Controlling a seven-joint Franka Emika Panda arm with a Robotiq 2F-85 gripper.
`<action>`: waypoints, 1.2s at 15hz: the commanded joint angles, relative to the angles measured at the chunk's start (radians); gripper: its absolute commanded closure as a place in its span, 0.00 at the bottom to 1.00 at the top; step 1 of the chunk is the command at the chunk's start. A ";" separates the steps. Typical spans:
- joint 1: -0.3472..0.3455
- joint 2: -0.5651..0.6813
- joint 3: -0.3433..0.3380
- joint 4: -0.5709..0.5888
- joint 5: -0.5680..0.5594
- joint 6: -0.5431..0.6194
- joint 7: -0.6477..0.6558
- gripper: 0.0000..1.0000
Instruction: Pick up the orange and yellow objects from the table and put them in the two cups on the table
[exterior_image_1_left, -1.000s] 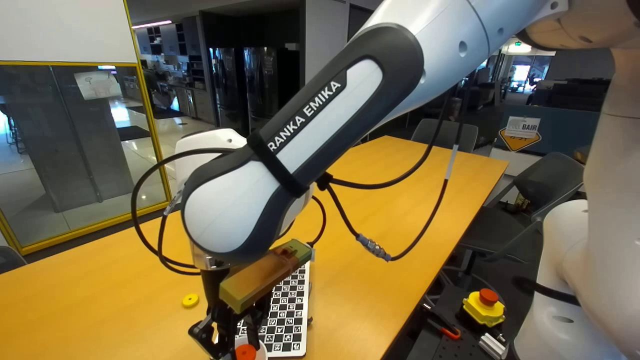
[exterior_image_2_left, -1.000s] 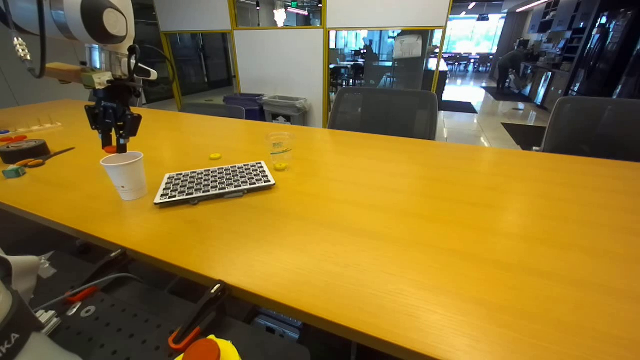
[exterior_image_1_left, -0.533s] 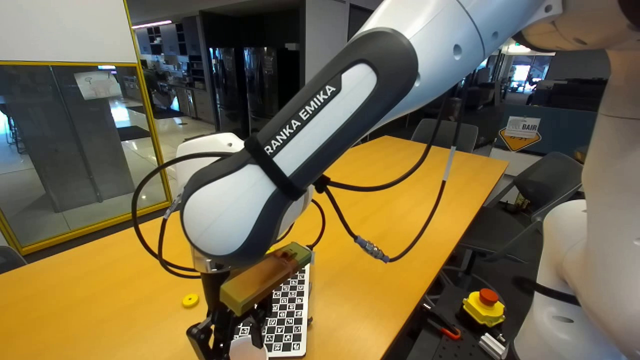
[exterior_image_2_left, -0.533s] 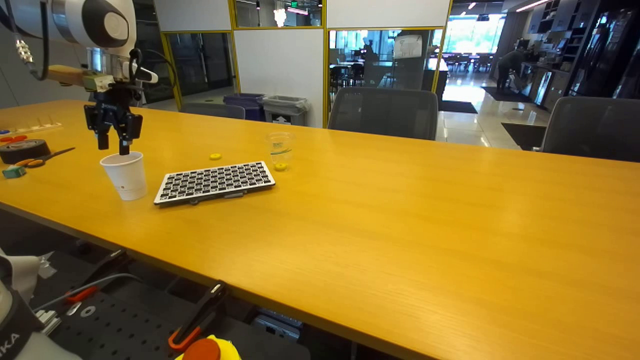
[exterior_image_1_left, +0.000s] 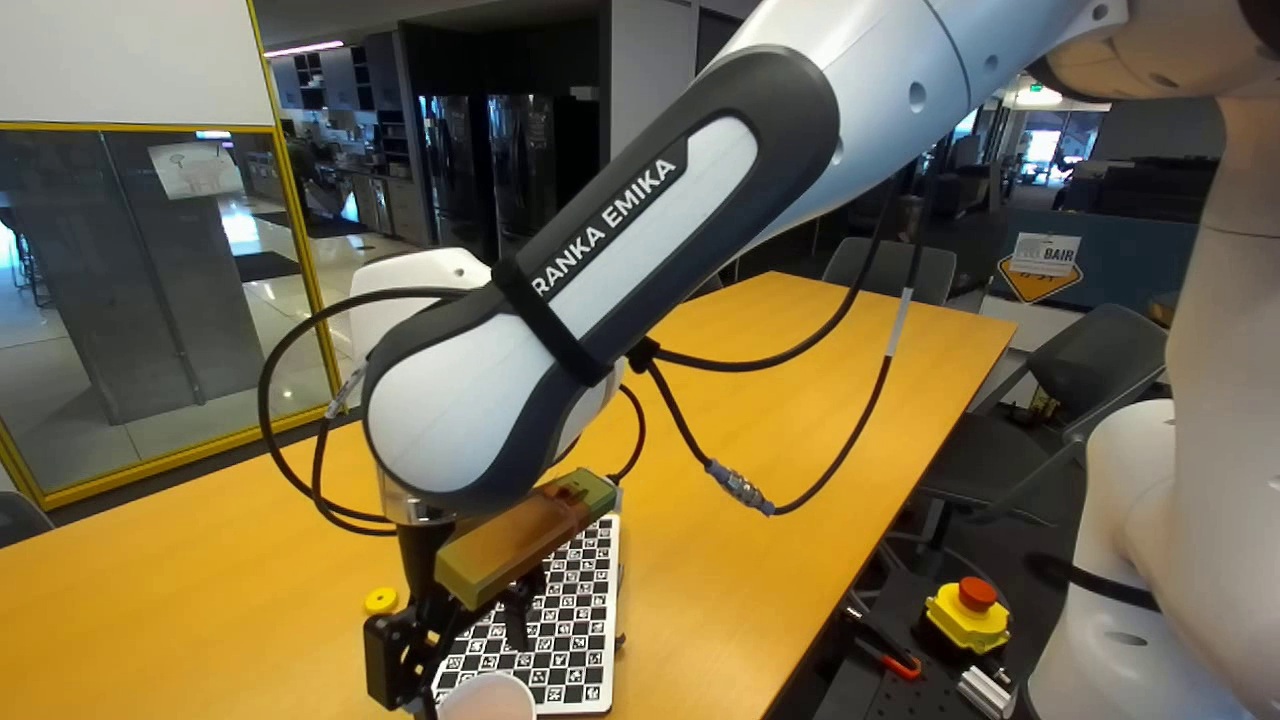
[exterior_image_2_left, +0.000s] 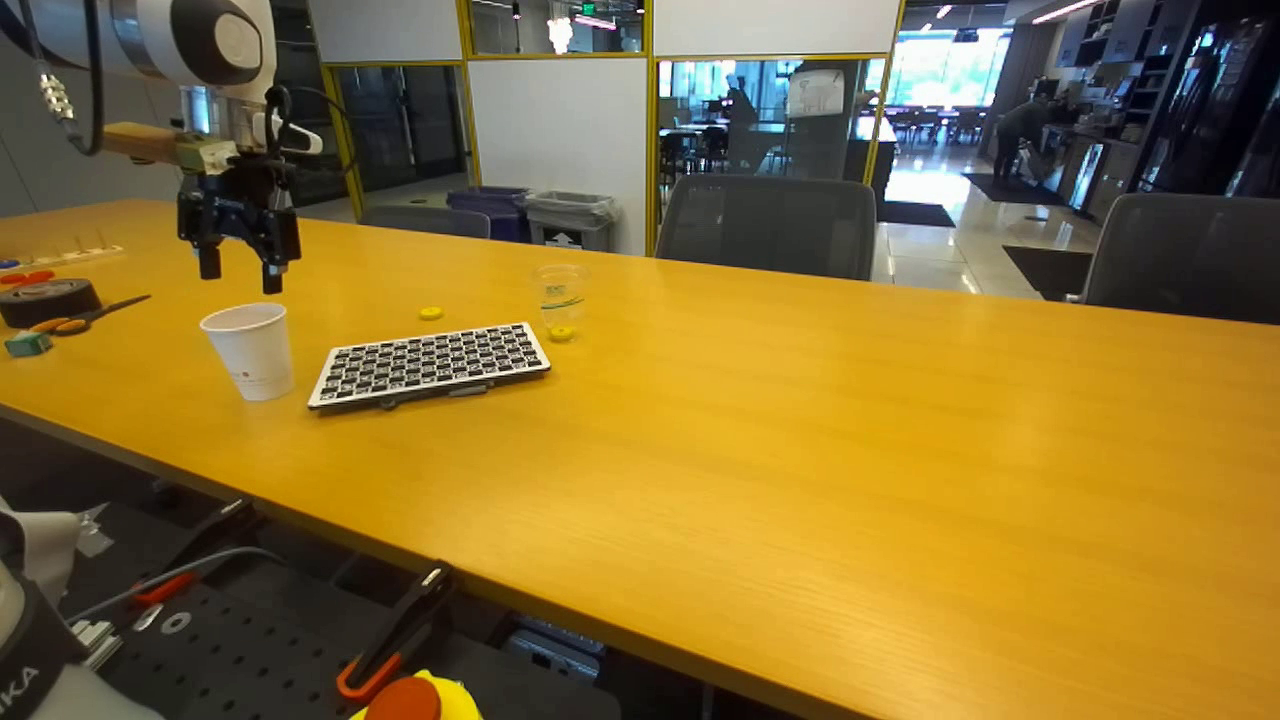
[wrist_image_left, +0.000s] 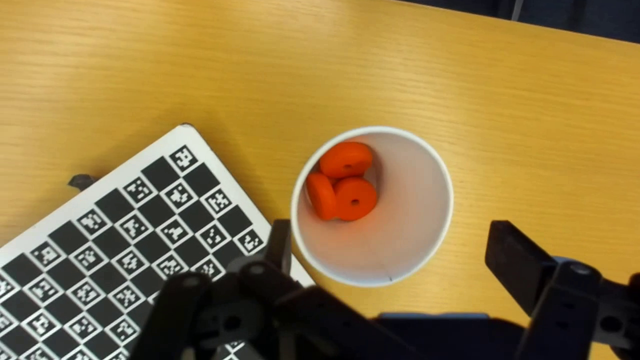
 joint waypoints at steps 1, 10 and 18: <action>-0.016 0.016 -0.029 0.087 -0.117 -0.027 0.052 0.00; -0.019 0.295 -0.140 0.425 -0.324 -0.043 0.106 0.00; 0.026 0.534 -0.167 0.659 -0.290 0.003 0.096 0.00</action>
